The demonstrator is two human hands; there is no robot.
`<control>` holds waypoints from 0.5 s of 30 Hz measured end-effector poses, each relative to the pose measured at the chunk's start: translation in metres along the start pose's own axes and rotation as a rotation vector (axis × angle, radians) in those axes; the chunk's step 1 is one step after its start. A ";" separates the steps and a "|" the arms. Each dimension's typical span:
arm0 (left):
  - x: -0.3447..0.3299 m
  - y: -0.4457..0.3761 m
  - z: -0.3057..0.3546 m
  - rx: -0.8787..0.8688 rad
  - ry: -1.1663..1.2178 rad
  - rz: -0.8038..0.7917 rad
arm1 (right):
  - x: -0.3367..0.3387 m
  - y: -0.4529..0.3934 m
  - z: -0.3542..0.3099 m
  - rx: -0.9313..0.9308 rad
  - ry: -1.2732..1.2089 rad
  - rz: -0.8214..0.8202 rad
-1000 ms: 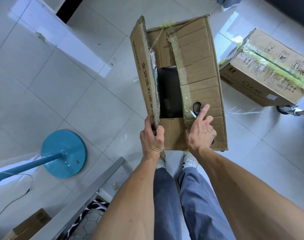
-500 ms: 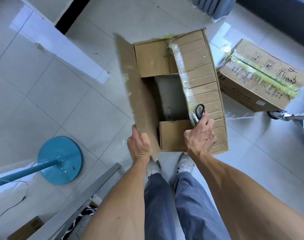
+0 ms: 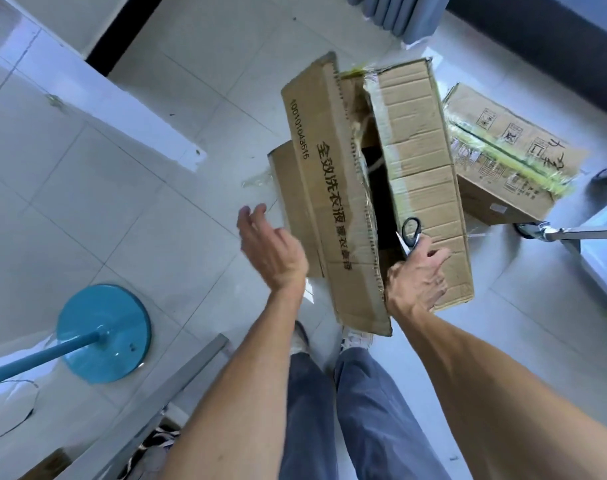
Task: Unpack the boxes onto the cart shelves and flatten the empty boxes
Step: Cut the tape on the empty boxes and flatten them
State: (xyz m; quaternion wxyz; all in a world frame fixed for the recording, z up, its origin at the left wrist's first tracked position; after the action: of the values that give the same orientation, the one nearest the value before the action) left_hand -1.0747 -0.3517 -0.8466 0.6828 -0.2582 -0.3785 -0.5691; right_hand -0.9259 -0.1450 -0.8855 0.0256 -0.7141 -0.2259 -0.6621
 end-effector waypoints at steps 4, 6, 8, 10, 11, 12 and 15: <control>-0.022 0.000 0.076 -0.257 0.197 -0.038 | 0.002 -0.002 -0.009 -0.042 -0.042 -0.019; -0.035 0.006 0.104 -0.358 0.211 -0.115 | 0.005 -0.004 -0.012 -0.056 -0.062 -0.030; -0.050 0.011 0.116 -0.341 0.149 -0.209 | 0.007 -0.005 -0.014 -0.058 -0.066 -0.049; -0.065 0.006 0.114 -0.232 0.063 -0.245 | 0.006 -0.007 -0.013 -0.069 -0.051 -0.079; -0.070 0.002 0.112 -0.182 0.037 -0.237 | 0.005 -0.007 -0.012 -0.073 -0.041 -0.088; -0.073 -0.003 0.110 -0.143 0.025 -0.224 | 0.004 -0.006 -0.011 -0.075 -0.034 -0.094; -0.078 -0.016 0.116 -0.086 0.034 -0.186 | 0.000 -0.006 -0.006 -0.092 -0.018 -0.105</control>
State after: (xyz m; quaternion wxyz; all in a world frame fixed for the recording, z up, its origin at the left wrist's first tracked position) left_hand -1.1218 -0.2187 -0.8437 0.6218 -0.2413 -0.3642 -0.6500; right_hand -0.9340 -0.1420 -0.8864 -0.0441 -0.7076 -0.2328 -0.6657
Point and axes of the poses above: each hand's wrist, its own y-axis away from the middle knuckle, its own x-axis out of the back of the hand, z = x × y, the point moved 6 cm from there along -y, towards the middle knuckle, and after that the axes turned 2 degrees about -y, right-handed, at the moved point
